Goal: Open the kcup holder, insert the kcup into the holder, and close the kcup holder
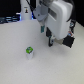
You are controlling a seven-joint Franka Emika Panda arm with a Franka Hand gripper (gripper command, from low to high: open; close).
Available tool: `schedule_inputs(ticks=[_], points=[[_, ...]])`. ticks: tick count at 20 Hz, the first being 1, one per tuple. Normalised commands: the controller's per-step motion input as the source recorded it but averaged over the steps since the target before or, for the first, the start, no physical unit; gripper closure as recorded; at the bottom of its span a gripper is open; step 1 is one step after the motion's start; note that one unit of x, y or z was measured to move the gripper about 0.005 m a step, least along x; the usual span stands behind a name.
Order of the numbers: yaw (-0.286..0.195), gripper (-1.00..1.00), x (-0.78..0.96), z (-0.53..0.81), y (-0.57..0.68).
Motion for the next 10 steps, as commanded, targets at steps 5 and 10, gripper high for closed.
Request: schedule_inputs(ticks=[5,10], points=[[-0.295,-1.00,-0.18,-0.16,-0.42],[-0.300,-1.00,-0.23,-0.24,-0.40]])
